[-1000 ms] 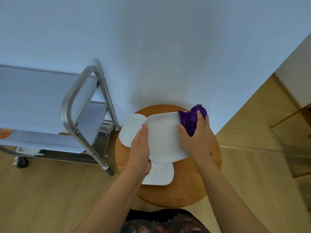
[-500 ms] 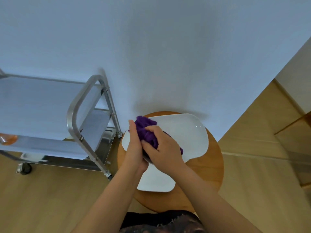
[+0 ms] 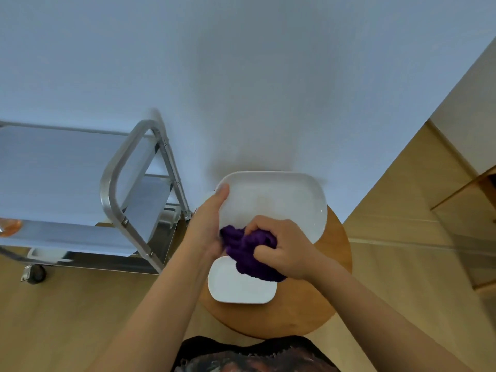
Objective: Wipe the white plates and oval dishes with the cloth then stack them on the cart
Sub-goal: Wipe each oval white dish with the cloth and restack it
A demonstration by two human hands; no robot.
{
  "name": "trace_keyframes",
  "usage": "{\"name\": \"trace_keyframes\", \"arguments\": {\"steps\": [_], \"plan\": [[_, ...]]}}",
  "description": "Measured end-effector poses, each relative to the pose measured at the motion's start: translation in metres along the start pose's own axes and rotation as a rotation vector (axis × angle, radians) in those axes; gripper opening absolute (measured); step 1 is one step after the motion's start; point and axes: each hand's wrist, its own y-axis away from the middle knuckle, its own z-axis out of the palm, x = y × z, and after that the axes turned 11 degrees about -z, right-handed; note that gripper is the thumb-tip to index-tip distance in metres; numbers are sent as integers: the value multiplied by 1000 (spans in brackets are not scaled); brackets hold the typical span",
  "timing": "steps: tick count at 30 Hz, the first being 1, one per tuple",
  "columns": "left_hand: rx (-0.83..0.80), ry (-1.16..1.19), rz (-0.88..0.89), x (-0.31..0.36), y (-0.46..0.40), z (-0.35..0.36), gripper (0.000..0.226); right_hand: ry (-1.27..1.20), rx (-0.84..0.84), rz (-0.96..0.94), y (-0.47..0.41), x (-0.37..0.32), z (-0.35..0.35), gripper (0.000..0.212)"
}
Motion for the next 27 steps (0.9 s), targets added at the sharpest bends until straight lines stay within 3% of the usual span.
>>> {"name": "trace_keyframes", "arguments": {"steps": [5,7,10,14,18,21,23,26,27], "plan": [[-56,-97,78,12,-1,-11,60,257,102,31,34,32,-33,31],[-50,-130,93,16,-1,-14,60,457,161,11,46,43,-43,38],[23,-134,68,12,0,-13,54,645,230,-42,54,60,-45,32],[86,-147,32,2,1,-9,40,356,557,178,44,62,-45,27],[134,-153,15,-2,-1,4,41,183,786,218,17,38,-15,30],[129,-81,7,-10,-2,20,40,14,574,336,5,20,20,69],[210,-35,24,-13,-3,22,37,-37,372,250,8,18,34,85],[311,-59,-6,-14,-3,22,37,208,99,85,9,15,34,92],[312,-72,-13,-15,-2,23,35,372,103,25,9,14,33,89]]}}
